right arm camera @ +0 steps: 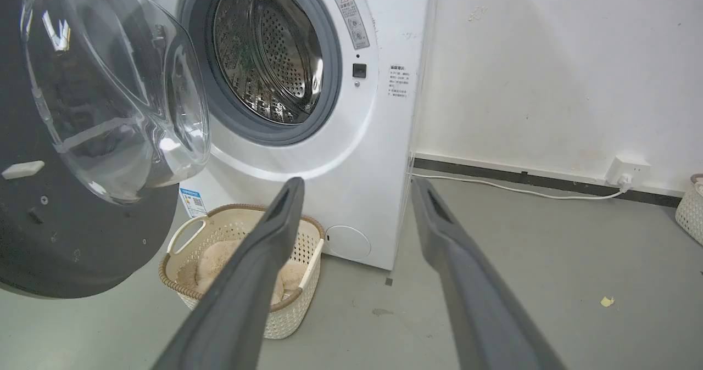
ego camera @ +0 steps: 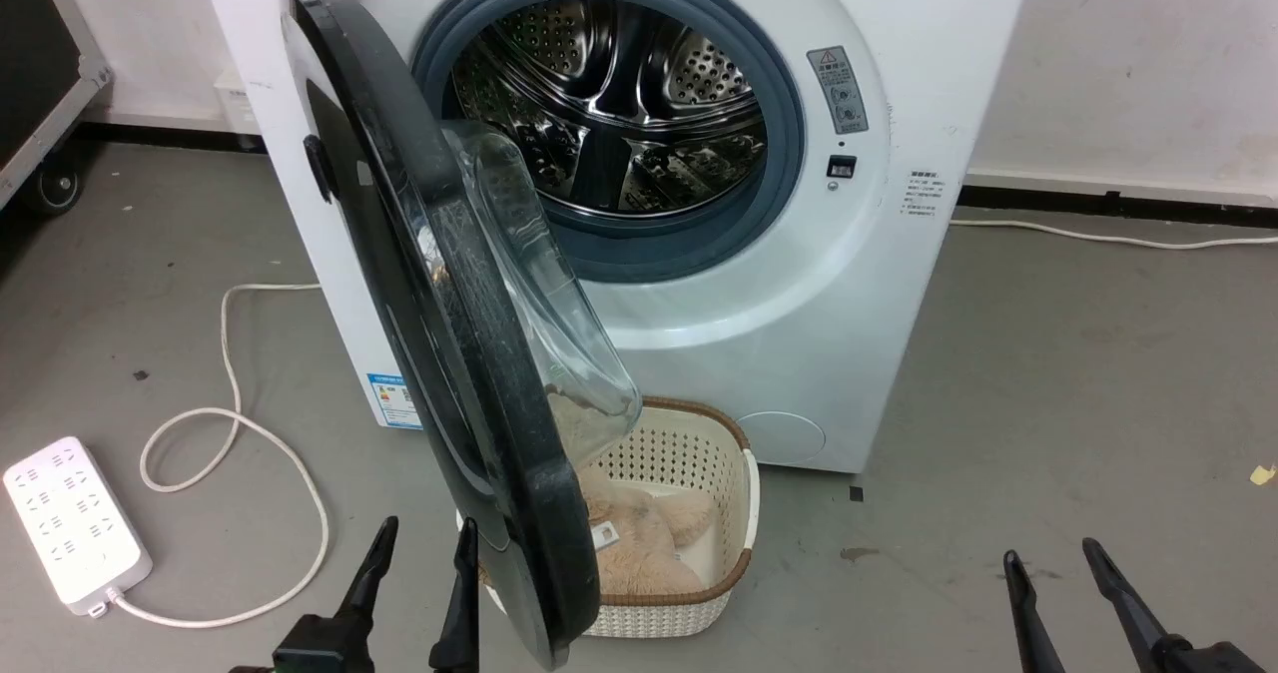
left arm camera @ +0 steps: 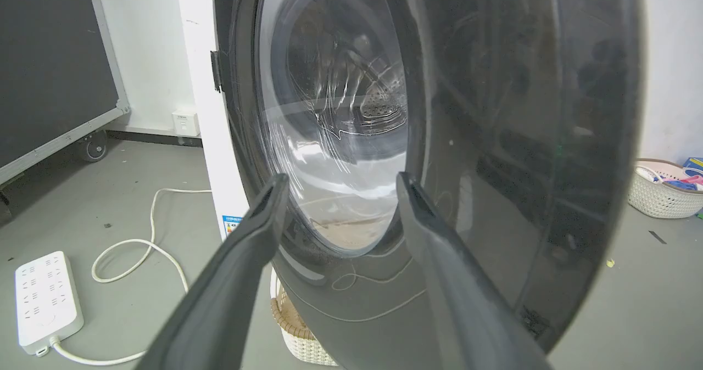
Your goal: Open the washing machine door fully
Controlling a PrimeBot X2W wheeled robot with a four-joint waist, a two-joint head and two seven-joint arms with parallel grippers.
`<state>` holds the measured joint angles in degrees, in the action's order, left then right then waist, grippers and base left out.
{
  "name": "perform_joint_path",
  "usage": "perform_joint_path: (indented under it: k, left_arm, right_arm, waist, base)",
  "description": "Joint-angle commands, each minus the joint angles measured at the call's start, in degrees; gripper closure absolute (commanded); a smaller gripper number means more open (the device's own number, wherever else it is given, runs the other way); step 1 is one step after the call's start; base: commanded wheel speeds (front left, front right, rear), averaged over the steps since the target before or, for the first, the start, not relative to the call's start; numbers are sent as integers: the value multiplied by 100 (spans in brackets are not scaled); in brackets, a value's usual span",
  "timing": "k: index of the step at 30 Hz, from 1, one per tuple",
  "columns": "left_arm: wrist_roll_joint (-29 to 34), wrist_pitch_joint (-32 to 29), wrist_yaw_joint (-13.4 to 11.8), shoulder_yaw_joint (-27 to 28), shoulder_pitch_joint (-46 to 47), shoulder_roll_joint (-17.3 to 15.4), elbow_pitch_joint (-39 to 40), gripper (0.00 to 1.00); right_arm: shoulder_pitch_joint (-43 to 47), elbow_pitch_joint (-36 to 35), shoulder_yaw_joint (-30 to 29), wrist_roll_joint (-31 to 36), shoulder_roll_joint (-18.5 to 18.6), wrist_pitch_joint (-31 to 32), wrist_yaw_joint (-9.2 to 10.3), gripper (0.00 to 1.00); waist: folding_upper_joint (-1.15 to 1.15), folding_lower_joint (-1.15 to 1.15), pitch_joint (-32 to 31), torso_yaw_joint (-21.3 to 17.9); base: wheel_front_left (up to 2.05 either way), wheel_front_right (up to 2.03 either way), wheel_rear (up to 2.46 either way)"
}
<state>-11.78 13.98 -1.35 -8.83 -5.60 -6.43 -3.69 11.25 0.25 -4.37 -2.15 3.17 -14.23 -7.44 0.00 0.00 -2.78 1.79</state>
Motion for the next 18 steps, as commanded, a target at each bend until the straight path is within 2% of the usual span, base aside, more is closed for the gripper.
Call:
perform_joint_path:
  k: [1, 2, 3, 4, 5, 8, 11, 14, 18]
  left_arm:
    - [-7, 22, -15, -24, 46, -29, -13, 0]
    - [-5, 25, -20, -33, 55, -26, -12, 0]
    - [-5, 27, -23, -40, 62, -23, -11, 8]
    - [-10, 32, -16, -46, 71, -23, -4, 57]
    - [-36, 40, 11, -52, 75, -18, 12, 100]
    - [-73, 67, 20, -19, 71, -1, 100, 100]
    - [-61, 88, -95, 104, 72, 30, 293, 100]
    - [-365, 97, -114, 300, 100, 135, 555, 100]
    - [-463, 100, -133, 559, 341, 142, 1078, 100]
  right_arm:
    - [-64, 1, -6, -53, -28, -38, -5, 0]
    - [-75, -3, -13, -66, -28, -41, -5, 0]
    - [-83, -7, -17, -74, -28, -44, -5, 0]
    - [-91, -11, -17, -79, -28, -47, -5, 0]
    - [-98, -17, -13, -83, -28, -49, -5, 0]
    - [-119, -37, -10, -91, -28, -55, -5, 0]
    - [-130, -66, -27, -99, -29, -59, -5, 0]
    - [-132, -89, -48, -101, -29, -62, -5, 0]
    - [-130, -82, -77, -93, -29, -65, -5, 0]
  waist:
    - [0, 0, 1, 4]
    - [0, 0, 2, 7]
    - [0, 0, 1, 10]
    - [0, 0, 1, 11]
    - [0, 0, 1, 13]
    - [0, 0, -7, 14]
    - [0, 0, -23, 14]
    - [0, 0, -45, 19]
    - [0, 0, -83, 33]
  base:
    - [0, 0, 0]
    - [0, 0, 0]
    - [0, 0, 0]
    - [0, 0, 0]
    - [0, 0, 0]
    - [0, 0, 0]
    - [0, 0, 0]
    - [0, 0, 0]
    - [0, 0, 0]
